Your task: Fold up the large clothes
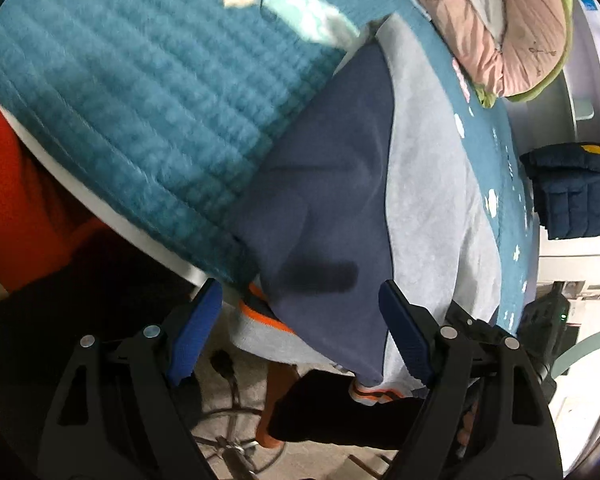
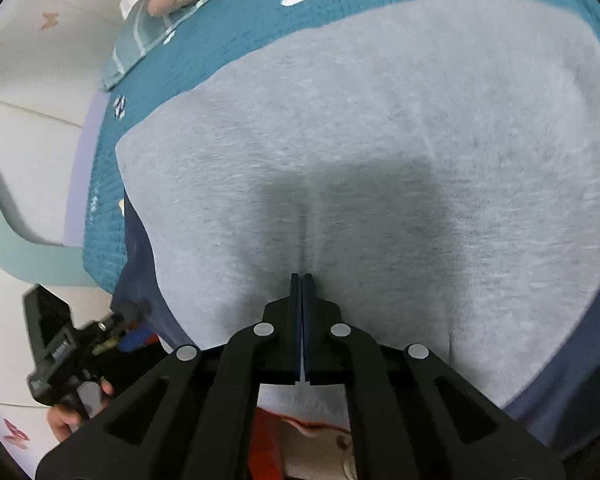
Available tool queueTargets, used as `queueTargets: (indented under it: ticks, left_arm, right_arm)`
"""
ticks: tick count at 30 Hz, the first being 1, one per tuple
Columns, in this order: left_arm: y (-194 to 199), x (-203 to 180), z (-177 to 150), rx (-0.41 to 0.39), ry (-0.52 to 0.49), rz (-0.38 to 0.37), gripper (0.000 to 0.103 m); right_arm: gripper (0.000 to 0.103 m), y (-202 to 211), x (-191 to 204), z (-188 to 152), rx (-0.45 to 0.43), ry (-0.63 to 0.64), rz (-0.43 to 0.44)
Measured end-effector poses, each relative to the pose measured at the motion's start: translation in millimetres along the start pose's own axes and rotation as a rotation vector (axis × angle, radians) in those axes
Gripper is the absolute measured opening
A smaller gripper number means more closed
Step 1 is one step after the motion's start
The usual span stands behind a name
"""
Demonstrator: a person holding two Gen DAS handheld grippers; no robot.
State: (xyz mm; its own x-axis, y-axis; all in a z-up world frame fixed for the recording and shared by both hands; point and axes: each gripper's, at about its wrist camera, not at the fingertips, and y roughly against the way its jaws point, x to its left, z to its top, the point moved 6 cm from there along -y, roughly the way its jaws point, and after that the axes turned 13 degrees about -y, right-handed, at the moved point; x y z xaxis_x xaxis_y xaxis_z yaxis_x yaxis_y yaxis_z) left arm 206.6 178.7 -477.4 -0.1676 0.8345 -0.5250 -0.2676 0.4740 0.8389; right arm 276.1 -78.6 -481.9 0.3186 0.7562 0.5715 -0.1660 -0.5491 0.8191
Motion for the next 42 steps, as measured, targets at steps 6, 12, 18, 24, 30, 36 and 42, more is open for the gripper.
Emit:
queueTargets:
  ticks: [6,12,18,24,30,36,42]
  left_arm:
    - [-8,-4,-5,-0.005,-0.019,0.019,0.077]
    - [-8,-2,-6,0.007,-0.019,0.059,0.059]
    - [6,-7,-4,-0.036,-0.05,0.068,0.023]
    - [28,-38,0,-0.107,-0.161,0.047,0.013]
    - [52,-116,3,-0.205,-0.38,0.035,0.013]
    - [37,-195,-13,-0.194,-0.579,-0.013,0.012]
    - [7,-240,-31,-0.148,-0.69,-0.025,0.012]
  right_arm:
    - [0.003,8,4,-2,0.011,-0.017,0.065]
    - [0.017,29,7,-2,-0.042,0.039,0.085]
    - [0.028,50,-5,5,-0.089,0.01,0.121]
    - [0.03,72,-27,22,-0.142,-0.059,0.154]
    - [0.036,99,-51,33,-0.183,-0.105,0.201]
    - [0.043,128,-64,33,-0.211,-0.13,0.326]
    - [0.071,143,-15,17,-0.085,-0.037,0.608]
